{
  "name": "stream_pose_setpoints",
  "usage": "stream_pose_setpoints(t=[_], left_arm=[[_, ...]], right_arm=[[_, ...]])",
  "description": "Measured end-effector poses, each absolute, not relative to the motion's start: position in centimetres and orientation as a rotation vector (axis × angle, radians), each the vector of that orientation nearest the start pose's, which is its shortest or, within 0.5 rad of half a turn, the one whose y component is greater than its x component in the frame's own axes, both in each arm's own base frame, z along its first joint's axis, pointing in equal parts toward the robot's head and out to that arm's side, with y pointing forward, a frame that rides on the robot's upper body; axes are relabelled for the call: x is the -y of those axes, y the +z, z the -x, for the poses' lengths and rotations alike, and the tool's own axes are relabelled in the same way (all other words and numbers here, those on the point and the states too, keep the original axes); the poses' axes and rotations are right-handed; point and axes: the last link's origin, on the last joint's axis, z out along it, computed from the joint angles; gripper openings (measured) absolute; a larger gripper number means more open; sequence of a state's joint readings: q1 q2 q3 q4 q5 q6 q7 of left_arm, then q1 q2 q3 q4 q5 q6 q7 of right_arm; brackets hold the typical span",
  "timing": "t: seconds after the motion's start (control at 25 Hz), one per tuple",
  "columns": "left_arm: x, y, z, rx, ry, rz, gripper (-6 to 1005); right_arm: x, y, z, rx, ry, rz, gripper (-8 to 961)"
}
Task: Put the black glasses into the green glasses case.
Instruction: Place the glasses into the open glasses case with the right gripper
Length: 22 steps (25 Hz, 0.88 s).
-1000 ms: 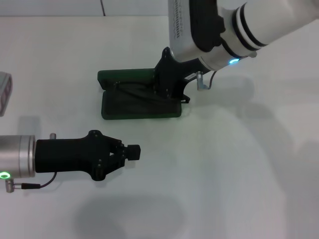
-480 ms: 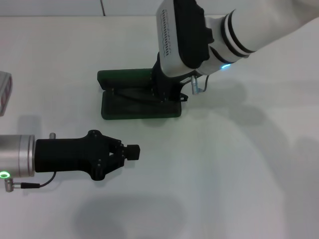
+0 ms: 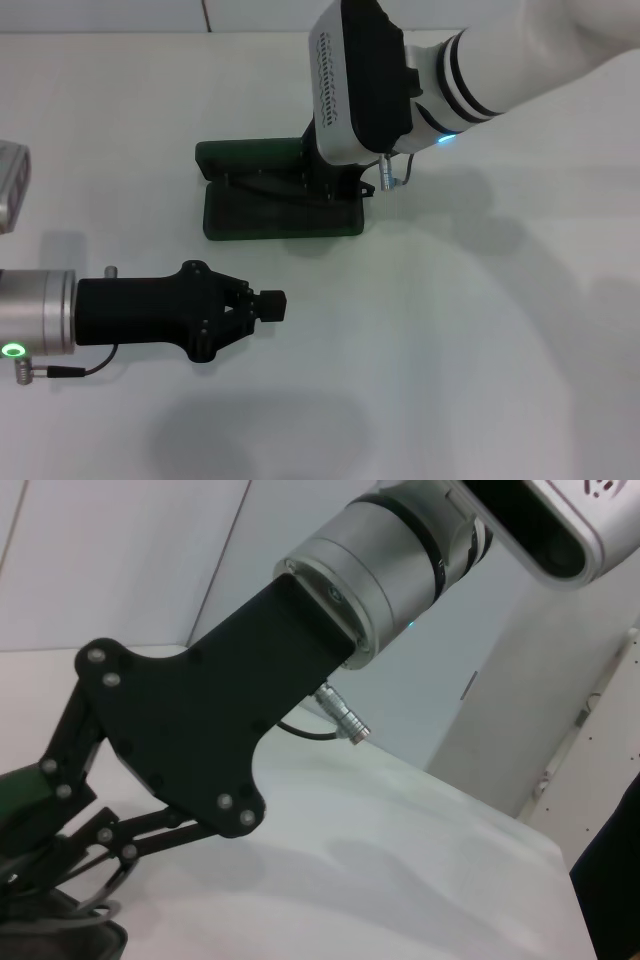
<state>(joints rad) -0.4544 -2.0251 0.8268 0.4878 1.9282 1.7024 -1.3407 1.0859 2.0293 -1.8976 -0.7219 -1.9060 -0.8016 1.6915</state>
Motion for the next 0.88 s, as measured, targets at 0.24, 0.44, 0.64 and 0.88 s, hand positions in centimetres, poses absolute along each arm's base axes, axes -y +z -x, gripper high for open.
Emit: stream_pose_setpoints(t=[0.24,0.44,0.64,0.88], left_arm=[[-27.52,-1.81,28.02,0.78,-0.819,2.907,-1],[-27.55,-1.81,28.0,0.782,-0.818,2.907,-1],[-27.55,-1.81,28.03,0.784,-0.816,2.907,0],[-27.54,-1.82,28.04,0.787,-0.815,2.907,-1]], right_arm=[[-41.23,-12.08,-6.08,0.53,-0.203,2.82,60],[-41.27,-12.08,-6.01,0.532,-0.2,2.815,61],[-41.28,-12.05,-6.23,0.523,-0.191,2.807,66],[-41.26,-12.04,-6.17,0.503,-0.186,2.81,72]])
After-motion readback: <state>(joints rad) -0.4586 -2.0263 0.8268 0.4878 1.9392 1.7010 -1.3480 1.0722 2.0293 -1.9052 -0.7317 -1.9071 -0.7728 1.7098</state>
